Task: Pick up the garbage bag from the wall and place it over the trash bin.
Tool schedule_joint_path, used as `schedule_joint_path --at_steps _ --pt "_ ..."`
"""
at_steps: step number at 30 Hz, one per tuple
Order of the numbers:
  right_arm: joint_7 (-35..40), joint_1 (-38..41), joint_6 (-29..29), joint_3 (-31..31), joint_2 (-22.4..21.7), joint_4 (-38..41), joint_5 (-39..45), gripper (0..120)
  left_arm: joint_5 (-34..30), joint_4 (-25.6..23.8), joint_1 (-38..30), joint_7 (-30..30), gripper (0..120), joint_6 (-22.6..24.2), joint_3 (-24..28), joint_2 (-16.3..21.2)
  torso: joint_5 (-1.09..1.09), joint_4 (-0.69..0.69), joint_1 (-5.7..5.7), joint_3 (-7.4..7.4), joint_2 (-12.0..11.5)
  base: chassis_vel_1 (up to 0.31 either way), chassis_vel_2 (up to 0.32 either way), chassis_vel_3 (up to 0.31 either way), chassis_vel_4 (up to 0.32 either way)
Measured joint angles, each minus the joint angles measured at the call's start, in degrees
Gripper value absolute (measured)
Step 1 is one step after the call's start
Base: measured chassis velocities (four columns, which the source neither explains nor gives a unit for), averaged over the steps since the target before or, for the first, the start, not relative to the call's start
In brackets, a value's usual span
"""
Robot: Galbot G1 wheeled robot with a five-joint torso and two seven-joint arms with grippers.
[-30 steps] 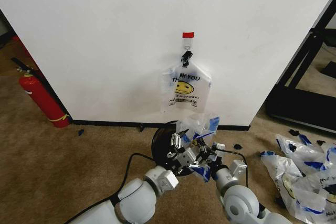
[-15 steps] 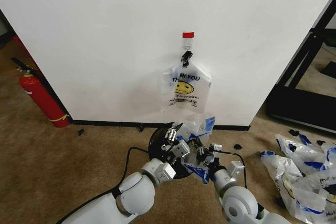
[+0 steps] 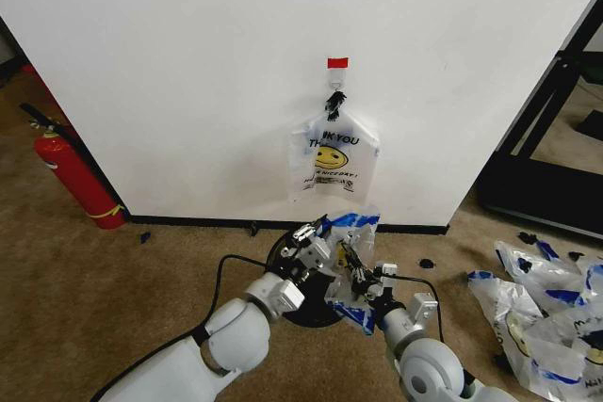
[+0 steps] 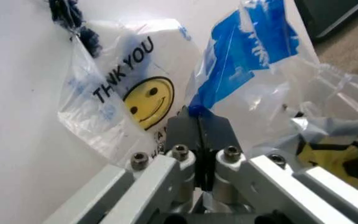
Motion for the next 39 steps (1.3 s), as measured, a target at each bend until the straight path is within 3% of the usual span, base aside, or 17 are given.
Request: schedule_joint_path --at_steps 6,16,39 --pt "-2.30 -0.76 0.05 0.66 -0.73 0.33 0.48 1 0.00 0.00 0.22 1.45 0 -0.21 -2.73 1.26 0.00 0.00 0.00 0.00 0.00 0.000 0.000 0.000 0.000" --pt "-6.62 -1.40 0.44 2.53 -1.56 0.53 5.13 1 1.33 -0.68 0.97 6.28 0 0.82 -7.80 7.14 0.00 0.00 0.00 0.00 0.00 0.000 0.000 0.000 0.000" --pt "-23.41 -4.82 -0.79 7.25 -5.69 -0.86 6.16 1 1.33 1.87 -0.82 11.39 0 0.47 -8.33 9.96 0.00 0.00 0.00 0.00 0.00 0.000 0.000 0.000 0.000"
